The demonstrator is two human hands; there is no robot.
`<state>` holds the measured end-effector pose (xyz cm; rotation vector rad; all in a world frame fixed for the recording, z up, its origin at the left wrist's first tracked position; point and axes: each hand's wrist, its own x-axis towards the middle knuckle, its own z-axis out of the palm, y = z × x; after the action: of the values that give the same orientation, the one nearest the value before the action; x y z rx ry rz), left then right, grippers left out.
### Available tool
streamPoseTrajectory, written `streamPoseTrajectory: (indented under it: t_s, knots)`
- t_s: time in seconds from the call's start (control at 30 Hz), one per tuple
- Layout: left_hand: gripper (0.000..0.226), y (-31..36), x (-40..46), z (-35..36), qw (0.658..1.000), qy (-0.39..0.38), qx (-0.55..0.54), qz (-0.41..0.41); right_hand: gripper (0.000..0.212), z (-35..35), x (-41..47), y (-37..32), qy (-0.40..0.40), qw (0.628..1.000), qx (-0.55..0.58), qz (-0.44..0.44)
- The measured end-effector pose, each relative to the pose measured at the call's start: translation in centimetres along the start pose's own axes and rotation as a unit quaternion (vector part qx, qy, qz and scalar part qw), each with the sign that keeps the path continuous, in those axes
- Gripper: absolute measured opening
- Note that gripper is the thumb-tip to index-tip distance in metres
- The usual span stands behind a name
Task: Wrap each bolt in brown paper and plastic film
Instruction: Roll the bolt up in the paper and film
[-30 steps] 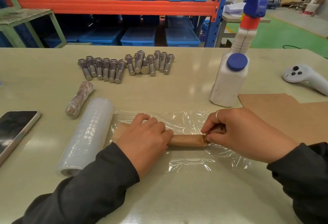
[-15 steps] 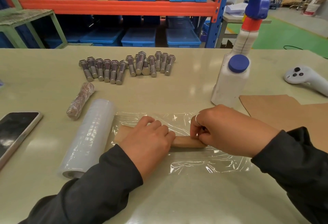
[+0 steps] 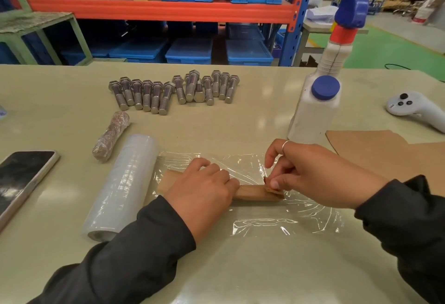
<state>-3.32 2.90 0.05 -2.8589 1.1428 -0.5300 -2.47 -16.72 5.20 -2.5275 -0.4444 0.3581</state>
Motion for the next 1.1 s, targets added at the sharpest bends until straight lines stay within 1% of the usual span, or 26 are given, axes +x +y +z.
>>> streamPoseTrajectory:
  t_s: [0.13,0.2,0.23,0.3,0.33,0.4,0.5,0.57,0.63,0.67,0.7,0.73,0.77,0.8,0.83,0.87,0.9,0.93,0.97,1.03,1.07,1.1]
  knots:
    - [0.024,0.1,0.0,-0.2,1.0,-0.006,-0.01,-0.005,0.021,0.8,-0.1,0.1,0.052,0.999,-0.011,0.003]
    - [0.026,0.2,0.0,-0.5,1.0,-0.021,-0.006,0.001,0.02,1.3,-0.2,0.0,0.078,0.997,-0.015,-0.003]
    - [0.026,0.2,0.0,-0.6,1.0,-0.03,0.0,0.002,0.016,1.7,-0.3,-0.1,0.09,0.996,-0.021,-0.008]
    - [0.027,0.2,0.0,-0.7,1.0,-0.021,0.002,0.0,0.009,2.5,-0.4,-0.4,0.106,0.992,-0.059,-0.026]
    - [0.027,0.2,0.0,-0.8,1.0,-0.017,0.006,-0.003,0.012,2.8,-0.5,-0.5,0.11,0.99,-0.083,-0.035]
    - [0.027,0.1,0.0,-0.7,1.0,-0.022,0.007,-0.003,0.017,2.8,-0.6,-0.7,0.1,0.987,-0.121,-0.04]
    - [0.026,0.1,0.0,-0.8,0.999,-0.033,0.023,-0.001,0.022,2.3,-0.6,-0.9,0.06,0.985,-0.156,-0.039]
    - [0.025,-0.1,-0.1,-0.7,0.999,-0.041,0.007,-0.022,0.024,2.1,-0.4,-0.9,0.037,0.982,-0.183,-0.039]
    - [0.024,0.1,-0.1,-1.0,0.999,-0.044,-0.022,-0.021,0.024,2.1,-0.3,-1.0,0.028,0.978,-0.204,-0.038]
    - [0.027,0.2,0.0,-1.2,0.998,-0.05,-0.014,-0.019,0.024,2.1,-0.2,-0.9,0.027,0.976,-0.212,-0.038]
    - [0.035,0.1,0.2,-1.7,0.997,-0.066,-0.013,-0.026,0.023,2.2,-0.1,-0.9,0.03,0.975,-0.219,-0.037]
    - [0.046,-0.3,0.0,-1.7,0.997,-0.066,0.004,-0.041,0.022,2.3,0.0,-0.8,0.034,0.973,-0.226,-0.037]
    - [0.056,-0.7,-0.4,-2.2,0.994,-0.089,0.013,-0.067,0.022,2.4,0.1,-0.8,0.038,0.971,-0.233,-0.039]
    - [0.061,-1.3,-0.5,-2.8,0.993,-0.089,0.012,-0.079,0.021,2.4,0.1,-0.7,0.041,0.97,-0.236,-0.04]
    - [0.057,-1.6,-0.7,-3.9,0.993,-0.072,-0.014,-0.092,0.021,2.4,0.1,-0.7,0.043,0.97,-0.235,-0.041]
    - [0.045,-1.9,-0.9,-5.0,0.992,-0.06,-0.033,-0.108,0.021,2.4,0.1,-0.7,0.044,0.971,-0.232,-0.043]
    - [0.031,-2.5,-1.1,-5.8,0.986,-0.089,-0.04,-0.134,0.02,2.4,0.1,-0.6,0.043,0.971,-0.232,-0.045]
    - [0.021,-3.0,-1.3,-6.2,0.985,-0.094,-0.019,-0.145,0.021,2.4,0.0,-0.6,0.043,0.969,-0.237,-0.047]
    - [0.02,-3.8,-1.8,-5.5,0.986,-0.095,-0.031,-0.137,0.021,2.4,0.0,-0.6,0.042,0.969,-0.24,-0.047]
    - [0.025,-4.3,-1.8,-5.3,0.974,-0.17,-0.02,-0.145,0.022,2.4,0.0,-0.6,0.042,0.97,-0.234,-0.046]
    - [0.026,-4.3,-1.7,-5.2,0.973,-0.186,-0.019,-0.135,0.022,2.3,-0.1,-0.6,0.042,0.972,-0.228,-0.046]
    - [0.027,-4.4,-1.8,-4.7,0.975,-0.182,-0.03,-0.124,0.022,2.3,-0.1,-0.6,0.041,0.972,-0.226,-0.046]
